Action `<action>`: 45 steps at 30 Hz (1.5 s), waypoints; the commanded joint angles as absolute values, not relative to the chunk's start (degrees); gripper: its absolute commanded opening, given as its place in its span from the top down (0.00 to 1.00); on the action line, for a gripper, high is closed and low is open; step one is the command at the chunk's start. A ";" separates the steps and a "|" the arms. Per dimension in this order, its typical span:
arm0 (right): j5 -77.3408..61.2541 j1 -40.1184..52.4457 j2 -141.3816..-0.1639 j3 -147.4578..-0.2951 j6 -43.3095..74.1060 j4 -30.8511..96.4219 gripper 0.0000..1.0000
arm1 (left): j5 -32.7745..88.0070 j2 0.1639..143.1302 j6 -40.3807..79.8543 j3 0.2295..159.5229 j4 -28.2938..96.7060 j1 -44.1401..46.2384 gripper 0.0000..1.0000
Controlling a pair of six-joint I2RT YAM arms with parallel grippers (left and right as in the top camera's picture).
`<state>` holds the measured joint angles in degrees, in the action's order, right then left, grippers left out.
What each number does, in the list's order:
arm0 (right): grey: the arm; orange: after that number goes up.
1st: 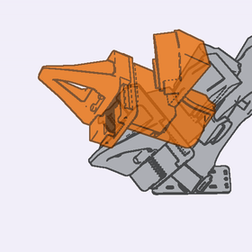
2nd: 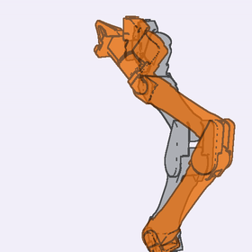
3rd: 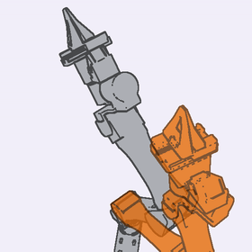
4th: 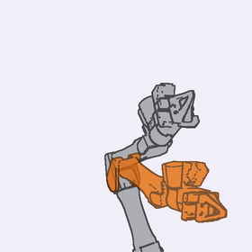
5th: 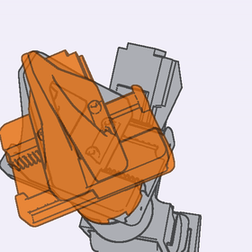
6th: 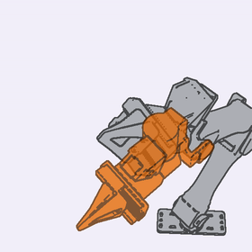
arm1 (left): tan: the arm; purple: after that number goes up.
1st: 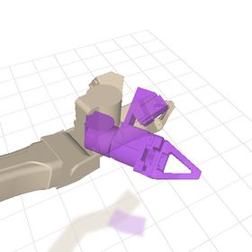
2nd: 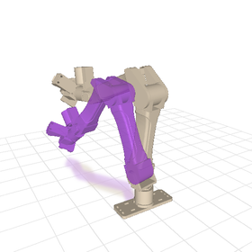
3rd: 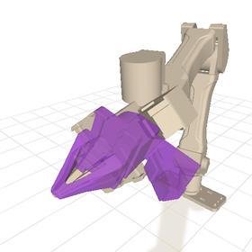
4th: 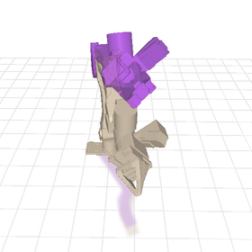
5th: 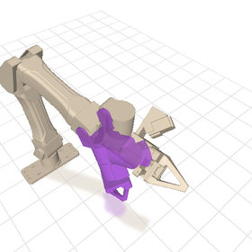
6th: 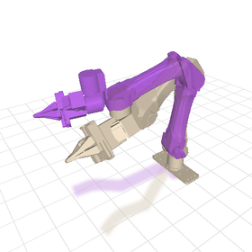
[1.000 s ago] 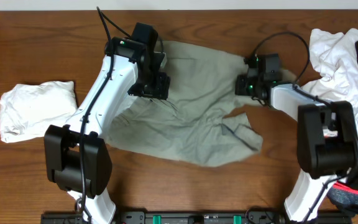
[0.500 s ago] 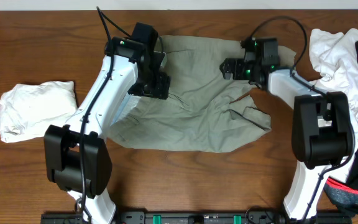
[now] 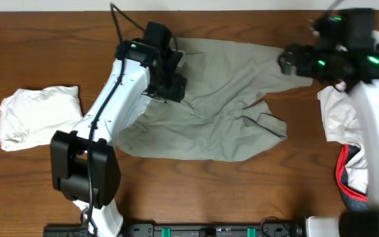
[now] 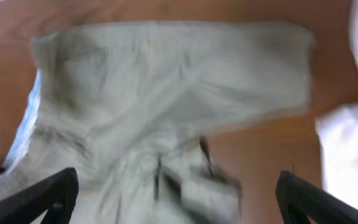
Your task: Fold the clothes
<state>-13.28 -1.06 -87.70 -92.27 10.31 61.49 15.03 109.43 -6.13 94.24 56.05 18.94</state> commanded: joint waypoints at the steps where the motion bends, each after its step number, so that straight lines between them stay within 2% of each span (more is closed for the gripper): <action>1: -13.13 -1.04 -84.93 -91.50 11.97 69.01 0.01 | 16.08 114.78 -9.47 93.97 53.12 20.51 0.32; 7: -13.10 0.10 -82.02 -91.48 11.55 76.82 0.01 | 16.16 123.15 -11.38 93.97 45.10 21.63 0.33; 16: -13.08 0.95 -81.97 -91.33 11.53 79.53 0.01 | 16.03 129.21 -11.53 93.97 37.93 20.82 0.33; 26: -13.08 1.37 -82.02 -87.15 11.53 80.20 0.01 | 12.62 131.59 -5.65 93.97 32.86 12.19 0.31; 32: -14.15 1.43 -82.54 -75.64 9.21 68.07 0.01 | 19.11 132.27 -1.80 93.97 33.32 7.14 0.32; 37: -29.85 2.09 -85.21 -61.80 -5.48 51.09 0.01 | 19.03 132.27 -1.83 93.97 34.37 7.44 0.32; 45: -30.17 5.28 -91.83 -50.02 -16.45 34.15 0.02 | 18.98 132.27 -1.80 93.97 34.63 8.19 0.32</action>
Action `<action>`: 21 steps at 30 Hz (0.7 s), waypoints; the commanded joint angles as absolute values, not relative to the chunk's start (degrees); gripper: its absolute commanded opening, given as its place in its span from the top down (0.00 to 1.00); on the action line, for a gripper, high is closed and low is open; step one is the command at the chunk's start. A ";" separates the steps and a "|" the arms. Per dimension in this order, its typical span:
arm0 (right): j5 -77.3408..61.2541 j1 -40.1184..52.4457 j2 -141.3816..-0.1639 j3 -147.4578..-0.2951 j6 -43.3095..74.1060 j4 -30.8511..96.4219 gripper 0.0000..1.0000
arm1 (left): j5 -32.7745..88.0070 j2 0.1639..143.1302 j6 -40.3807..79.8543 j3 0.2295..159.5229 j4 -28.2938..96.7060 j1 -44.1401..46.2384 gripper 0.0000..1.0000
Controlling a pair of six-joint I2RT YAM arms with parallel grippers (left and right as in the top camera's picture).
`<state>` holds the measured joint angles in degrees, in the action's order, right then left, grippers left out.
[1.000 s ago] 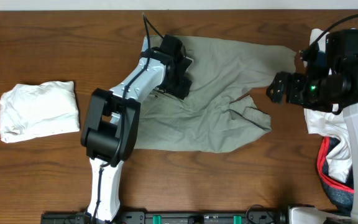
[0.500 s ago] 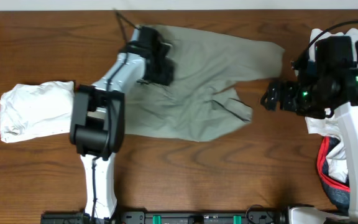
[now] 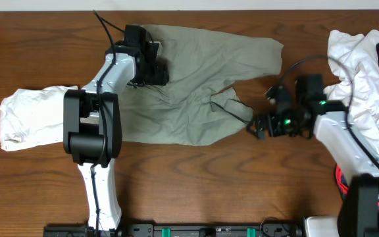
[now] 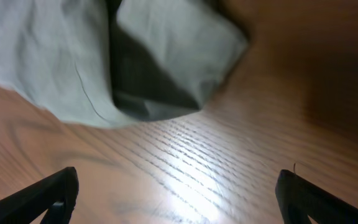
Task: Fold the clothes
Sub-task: 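Grasp the trousers middle with the right gripper and pull it right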
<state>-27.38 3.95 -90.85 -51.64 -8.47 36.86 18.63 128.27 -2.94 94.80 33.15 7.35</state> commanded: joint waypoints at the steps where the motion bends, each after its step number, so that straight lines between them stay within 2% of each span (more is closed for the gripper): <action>1: -29.98 5.58 -92.23 -49.36 -17.80 32.27 0.02 | 18.98 132.27 -1.80 93.97 34.63 8.16 0.32; 7: -29.26 8.36 -93.12 -46.41 -29.67 24.56 0.03 | 18.83 132.27 -1.80 93.97 34.65 8.16 0.32; 11: -24.97 9.23 -93.12 -46.39 -30.70 23.05 0.02 | 18.81 132.27 -1.83 93.97 34.57 8.16 0.32; 21: -24.21 11.79 -97.34 -46.37 -33.91 17.63 0.09 | 18.81 132.27 -1.80 93.97 34.39 8.16 0.32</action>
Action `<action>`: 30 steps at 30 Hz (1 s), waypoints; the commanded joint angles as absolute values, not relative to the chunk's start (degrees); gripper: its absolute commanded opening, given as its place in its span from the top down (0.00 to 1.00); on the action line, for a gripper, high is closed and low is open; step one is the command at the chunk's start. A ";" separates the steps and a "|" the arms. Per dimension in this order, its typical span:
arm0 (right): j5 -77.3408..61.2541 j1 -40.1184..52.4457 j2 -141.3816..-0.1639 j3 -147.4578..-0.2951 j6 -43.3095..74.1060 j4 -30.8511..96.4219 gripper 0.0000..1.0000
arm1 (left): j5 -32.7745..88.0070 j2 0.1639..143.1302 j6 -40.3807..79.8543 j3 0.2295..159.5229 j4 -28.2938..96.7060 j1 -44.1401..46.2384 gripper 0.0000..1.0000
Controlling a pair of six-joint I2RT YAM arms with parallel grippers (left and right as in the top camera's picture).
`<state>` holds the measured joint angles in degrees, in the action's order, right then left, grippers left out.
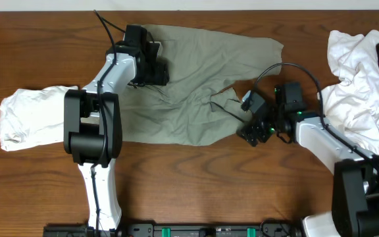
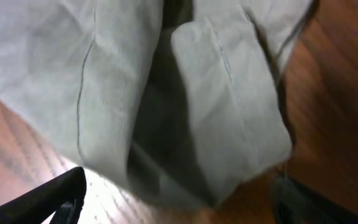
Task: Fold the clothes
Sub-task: 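Grasp the trousers middle with the right gripper and pull it right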
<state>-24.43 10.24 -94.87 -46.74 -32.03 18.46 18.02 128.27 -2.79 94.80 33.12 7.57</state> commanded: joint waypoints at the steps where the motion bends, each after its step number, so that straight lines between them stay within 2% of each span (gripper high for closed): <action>1: -24.18 12.10 -97.84 -46.37 -33.91 17.41 0.09 | 18.81 132.27 -1.80 93.97 34.39 8.16 0.32; 2: -24.18 12.47 -98.56 -46.37 -33.91 17.06 0.09 | 18.81 132.27 -1.80 93.97 34.39 8.16 0.32; 4: -24.18 13.02 -100.05 -46.39 -33.87 16.29 0.16 | 18.81 132.27 -1.80 93.97 34.39 8.16 0.32; 6: -24.21 13.32 -100.95 -46.39 -32.97 15.73 0.38 | 18.81 132.27 -1.83 93.97 34.39 8.16 0.32; 8: -24.16 13.37 -100.97 -46.46 -30.52 15.66 0.68 | 18.81 132.27 -1.83 93.97 34.39 8.16 0.32; 10: -23.75 12.97 -99.70 -47.07 -27.42 17.12 0.91 | 18.81 132.27 -1.83 93.97 34.44 8.16 0.32; 13: -24.47 11.70 -95.15 -49.78 -21.39 22.52 0.99 | 18.81 132.27 -1.83 93.97 34.57 8.16 0.32; 18: -33.17 10.07 -84.31 -64.64 -20.16 46.06 0.99 | 18.79 132.27 -1.85 93.97 34.54 8.16 0.32; 21: -33.15 10.04 -80.53 -77.25 -19.84 56.97 0.99 | 18.52 132.27 -1.83 93.97 34.50 8.16 0.32; 22: -32.08 9.96 -79.77 -81.06 -18.44 58.28 0.94 | 18.39 132.27 -1.85 93.97 34.50 8.16 0.32; 23: -30.50 9.91 -79.31 -83.79 -16.36 58.37 0.76 | 18.39 132.27 -1.85 93.97 34.57 8.16 0.32; 24: -27.33 9.78 -78.96 -86.61 -13.76 57.78 0.43 | 18.39 132.27 -1.83 93.97 34.63 8.16 0.32; 26: -20.95 9.74 -79.00 -89.21 -11.07 56.27 0.53 | 18.41 132.27 -1.83 93.97 34.65 8.16 0.32; 30: -9.63 9.08 -81.47 -88.23 -8.45 54.33 0.45 | 18.41 132.27 -1.83 93.97 34.92 8.16 0.32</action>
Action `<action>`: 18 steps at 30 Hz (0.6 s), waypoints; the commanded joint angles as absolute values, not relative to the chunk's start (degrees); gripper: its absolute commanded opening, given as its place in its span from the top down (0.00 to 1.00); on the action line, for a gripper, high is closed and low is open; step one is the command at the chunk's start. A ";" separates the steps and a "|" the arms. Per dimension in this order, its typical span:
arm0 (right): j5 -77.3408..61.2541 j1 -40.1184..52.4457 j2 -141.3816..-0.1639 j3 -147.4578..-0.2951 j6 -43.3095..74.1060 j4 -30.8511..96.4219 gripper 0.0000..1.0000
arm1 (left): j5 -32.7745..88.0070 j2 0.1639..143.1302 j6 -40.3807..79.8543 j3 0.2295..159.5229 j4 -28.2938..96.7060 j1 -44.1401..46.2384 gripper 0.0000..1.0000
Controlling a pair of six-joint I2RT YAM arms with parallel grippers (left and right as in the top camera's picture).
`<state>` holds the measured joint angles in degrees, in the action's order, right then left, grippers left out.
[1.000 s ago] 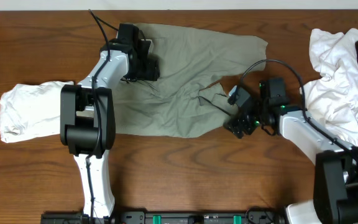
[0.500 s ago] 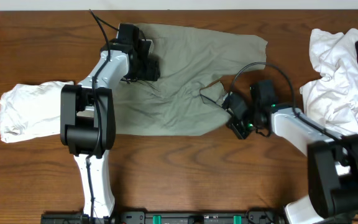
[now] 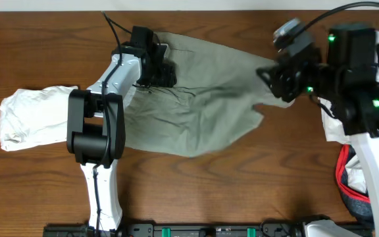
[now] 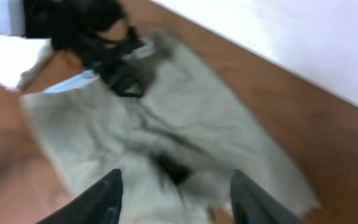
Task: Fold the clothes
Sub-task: 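Grasp the trousers middle with the right gripper and pull it right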
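Note:
A pair of grey-green shorts (image 3: 202, 112) lies spread on the wooden table (image 3: 38, 39). My left gripper (image 3: 162, 71) sits on the upper left edge of the shorts and looks shut on the cloth, with creases running out from it. My right gripper (image 3: 268, 76) is raised over the right side, and the right end of the shorts is drawn up to it. In the blurred right wrist view the shorts (image 4: 166, 124) are bunched between the narrowed fingers (image 4: 114, 193) of the right gripper (image 4: 178, 177).
A folded white cloth (image 3: 38, 115) lies at the left of the table. A pile of white clothes (image 3: 337, 125) sits under the right arm, with a red and dark garment (image 3: 351, 187) at the right front edge. The left arm (image 3: 94, 138) stretches from the front edge to the shorts.
My right gripper was low and open at the lower right leg hem. Now it is shut on that cloth and raised to the upper right, with the leg lifted. The left gripper shifted slightly right.
First the right gripper was open and high over the shorts' right side, with the left gripper on their upper middle. Then the shorts lay further left and the right gripper was low beside the leg hem, later over it. Now it holds the hem up.

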<state>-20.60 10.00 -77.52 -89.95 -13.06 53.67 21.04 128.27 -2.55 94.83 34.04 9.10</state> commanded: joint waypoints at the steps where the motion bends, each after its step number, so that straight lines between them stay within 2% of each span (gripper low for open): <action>1: -8.38 8.75 -82.63 -87.90 -8.38 55.07 0.44 | 18.39 132.27 -1.85 93.97 35.09 8.16 0.32; 4: -7.84 7.31 -87.66 -87.00 -8.71 59.70 0.35 | 18.39 132.27 -1.87 93.97 35.29 8.16 0.32; 7: -7.88 5.50 -92.86 -85.65 -9.08 64.93 0.33 | 18.39 132.27 -1.87 93.97 35.46 8.16 0.32; 10: -8.62 3.77 -97.30 -82.81 -8.97 68.18 0.36 | 18.37 132.27 -2.33 93.97 35.53 8.16 0.32; 14: -14.79 2.92 -100.77 -76.82 -12.53 65.23 0.37 | 16.82 132.27 -2.52 93.97 35.51 8.16 0.32; 18: -17.19 3.05 -101.38 -69.95 -15.29 57.06 0.37 | 16.64 132.27 -2.52 93.97 35.53 8.16 0.32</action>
